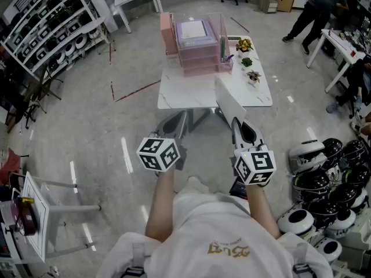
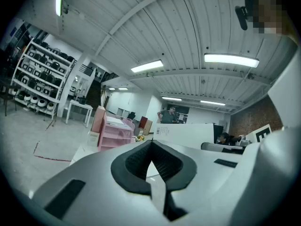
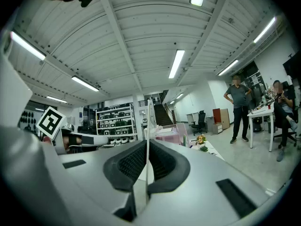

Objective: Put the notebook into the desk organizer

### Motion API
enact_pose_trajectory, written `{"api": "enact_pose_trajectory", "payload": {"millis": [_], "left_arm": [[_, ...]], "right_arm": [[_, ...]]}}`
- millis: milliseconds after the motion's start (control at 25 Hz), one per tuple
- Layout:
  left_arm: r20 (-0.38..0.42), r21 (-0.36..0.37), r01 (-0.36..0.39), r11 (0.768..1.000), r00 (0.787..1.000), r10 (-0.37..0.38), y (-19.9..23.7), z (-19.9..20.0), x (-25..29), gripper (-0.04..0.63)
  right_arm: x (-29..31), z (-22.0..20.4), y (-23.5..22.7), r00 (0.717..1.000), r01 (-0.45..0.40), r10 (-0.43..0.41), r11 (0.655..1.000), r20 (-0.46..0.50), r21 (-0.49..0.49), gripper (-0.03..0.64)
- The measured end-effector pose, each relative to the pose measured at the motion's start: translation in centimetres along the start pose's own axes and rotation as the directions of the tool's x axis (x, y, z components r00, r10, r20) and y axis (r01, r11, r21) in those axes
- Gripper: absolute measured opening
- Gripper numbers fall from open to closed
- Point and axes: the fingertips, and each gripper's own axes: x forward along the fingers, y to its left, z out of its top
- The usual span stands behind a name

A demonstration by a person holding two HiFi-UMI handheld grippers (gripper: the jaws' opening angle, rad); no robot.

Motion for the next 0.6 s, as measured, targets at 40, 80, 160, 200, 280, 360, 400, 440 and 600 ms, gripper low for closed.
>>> {"api": "enact_pose_trajectory", "payload": {"millis": [40, 80, 160, 200, 280, 360, 400, 440, 600], "left_arm": [[0.000, -0.001, -0.001, 1.000, 1.000, 0.001, -0.03, -0.09, -0.06, 0.017], [-0.001, -0.001, -0.001, 1.000, 1.000, 0.001, -0.06, -0.17, -0.12, 0.017], [-0.001, -0.002, -0.003, 1.000, 1.000, 0.003, -0.10, -0.28, -0.20, 0.017], [-0.001, -0.002, -0.005, 1.000, 1.000, 0.005, -0.11, -0.32, -0.24, 0.017], [0.000, -0.002, -0.008, 1.000, 1.000, 0.008, -0.14, -0.38, -0.33, 0.017], [0.004, -0.001, -0.012, 1.000, 1.000, 0.012, -0.19, -0.38, -0.44, 0.017], [0.005, 0.000, -0.014, 1.000, 1.000, 0.014, -0.23, -0.37, -0.53, 0.017], [0.007, 0.001, -0.016, 1.000, 1.000, 0.016, -0.26, -0.34, -0.64, 0.017], [0.011, 0.008, -0.030, 0.999, 0.999, 0.030, -0.35, -0.06, -0.88, 0.017]], "right_arm": [[-0.09, -0.05, 0.00, 1.000, 0.000, 0.000, 1.000, 0.000, 0.000, 0.021], [-0.17, -0.09, -0.01, 1.000, 0.001, -0.001, 1.000, 0.001, 0.000, 0.020], [-0.27, -0.14, -0.01, 1.000, 0.000, 0.000, 1.000, 0.002, -0.001, 0.020], [-0.30, -0.16, -0.01, 1.000, -0.001, 0.001, 1.000, 0.002, -0.002, 0.020], [-0.39, -0.22, -0.04, 1.000, -0.003, 0.003, 1.000, 0.002, -0.003, 0.020], [-0.50, -0.21, -0.07, 1.000, -0.006, 0.006, 1.000, 0.005, -0.003, 0.020], [-0.56, -0.17, -0.08, 1.000, -0.008, 0.008, 1.000, 0.008, -0.001, 0.020], [-0.62, -0.09, -0.11, 1.000, -0.009, 0.009, 1.000, 0.012, 0.005, 0.020], [-0.78, 0.49, -0.65, 0.999, -0.003, 0.002, 1.000, 0.035, 0.030, 0.021]]}}
